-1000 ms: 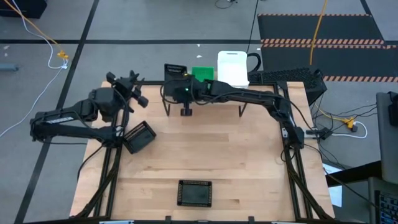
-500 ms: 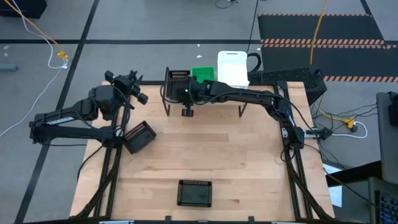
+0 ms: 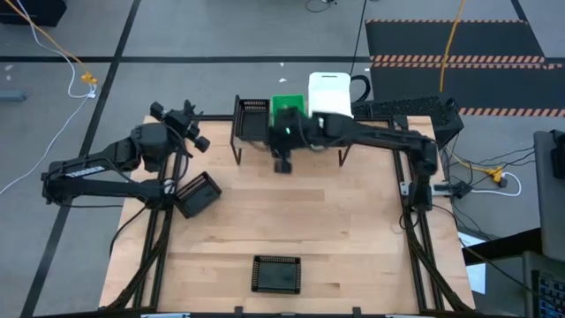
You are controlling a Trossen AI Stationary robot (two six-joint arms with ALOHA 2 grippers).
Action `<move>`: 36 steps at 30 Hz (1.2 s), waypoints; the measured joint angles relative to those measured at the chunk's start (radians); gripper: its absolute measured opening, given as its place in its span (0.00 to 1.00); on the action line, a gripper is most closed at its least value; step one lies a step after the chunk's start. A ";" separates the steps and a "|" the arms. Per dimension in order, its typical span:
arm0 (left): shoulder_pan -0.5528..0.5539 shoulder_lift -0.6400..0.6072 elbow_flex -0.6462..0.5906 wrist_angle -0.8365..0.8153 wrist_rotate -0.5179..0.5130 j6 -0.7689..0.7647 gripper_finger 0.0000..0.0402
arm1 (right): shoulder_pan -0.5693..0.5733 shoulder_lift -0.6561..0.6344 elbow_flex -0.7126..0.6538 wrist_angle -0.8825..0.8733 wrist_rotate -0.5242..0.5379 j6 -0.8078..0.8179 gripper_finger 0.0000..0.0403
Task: Stack baskets on shelf by color
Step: Stack the bottom black bin on top of the other black bin on the shelf
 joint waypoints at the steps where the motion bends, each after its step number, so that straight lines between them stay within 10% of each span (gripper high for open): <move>1: 0.000 0.000 0.000 -0.027 0.012 -0.012 0.32 | 0.020 -0.027 -0.047 -0.006 -0.012 0.016 0.34; 13: 0.000 0.003 0.000 -0.230 0.163 -0.226 0.32 | 0.363 -0.386 -0.981 0.654 -0.177 -0.170 0.34; 19: 0.000 0.027 0.000 -0.227 0.227 -0.296 0.32 | 0.451 -0.379 -1.013 0.637 -0.338 -0.370 0.30; 36: -0.122 0.344 -0.001 -0.093 0.248 -0.573 0.32 | 0.609 -0.138 -0.984 0.704 -0.149 -0.769 0.27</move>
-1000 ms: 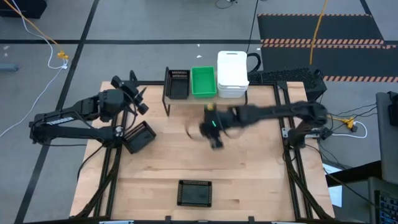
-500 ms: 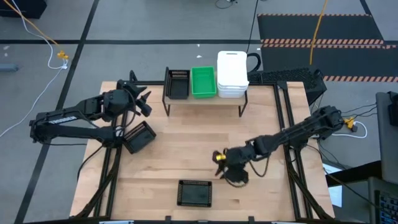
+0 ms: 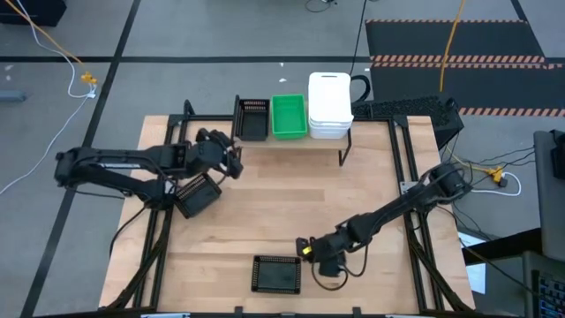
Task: Stack baskets on shelf by color
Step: Stack the bottom black bin on top of the other black bin on the shelf
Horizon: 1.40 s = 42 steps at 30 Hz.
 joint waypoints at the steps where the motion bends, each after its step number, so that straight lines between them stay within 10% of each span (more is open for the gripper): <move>1: -0.011 0.006 0.000 0.032 0.000 0.000 0.32 | 0.004 0.007 0.001 0.009 0.022 -0.004 0.27; 26: -0.179 0.003 0.000 0.380 0.007 0.275 0.32 | -0.020 0.071 0.002 0.236 -0.052 -0.139 0.26; 33: -0.178 -0.005 0.000 0.403 0.006 0.318 0.32 | -0.071 0.071 0.003 0.138 -0.101 0.010 0.04; 42: -0.173 -0.005 0.000 0.417 0.000 0.347 0.32 | -0.104 -0.096 0.000 0.090 -0.184 0.115 0.01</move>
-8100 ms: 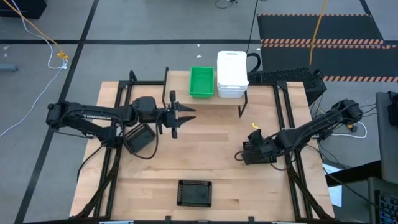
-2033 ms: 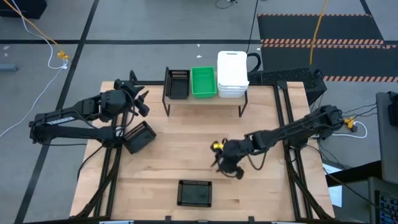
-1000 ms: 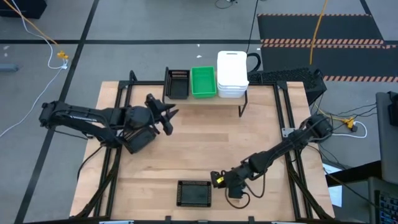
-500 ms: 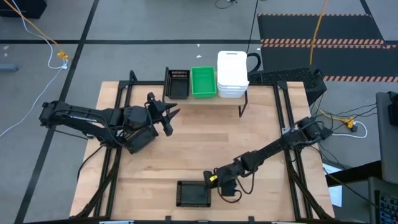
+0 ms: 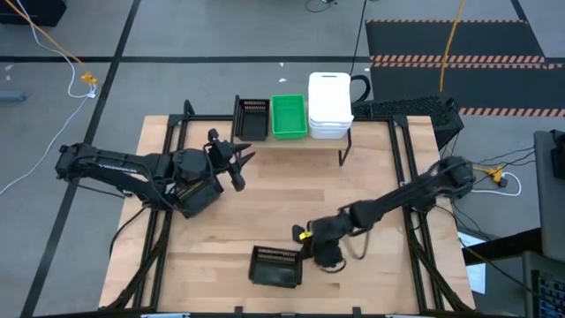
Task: Stack baskets on shelf by color
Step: Stack the bottom black bin on top of the other black bin on the shelf
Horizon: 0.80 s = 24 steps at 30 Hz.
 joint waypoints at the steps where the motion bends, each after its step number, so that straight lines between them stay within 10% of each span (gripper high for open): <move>1: 0.001 -0.001 0.000 0.001 -0.007 0.001 0.32 | -0.004 -0.046 0.000 0.008 0.006 0.027 0.01; 9: -0.067 -0.177 0.000 -0.094 -0.350 0.019 0.32 | -0.143 -0.263 0.215 -0.219 0.384 0.445 0.01; 24: -0.136 -0.262 0.000 -0.275 -0.466 -0.028 0.32 | -0.504 0.312 1.266 -0.740 0.526 0.466 0.00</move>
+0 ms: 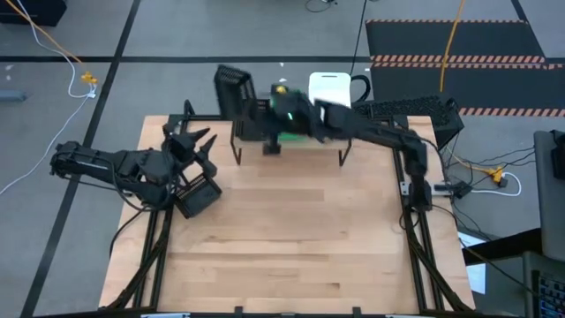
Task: Stack baskets on shelf by color
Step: Stack the bottom black bin on top of the other black bin on the shelf
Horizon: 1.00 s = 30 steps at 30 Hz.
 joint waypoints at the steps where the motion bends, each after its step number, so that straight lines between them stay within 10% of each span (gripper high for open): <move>1: 0.001 0.000 0.000 -0.006 -0.016 -0.001 0.32 | -0.022 0.016 0.010 -0.008 0.004 0.021 0.00; 30: 0.000 0.000 0.000 -0.016 -0.019 -0.005 0.32 | -0.112 0.111 -0.083 -0.144 -0.007 0.157 0.07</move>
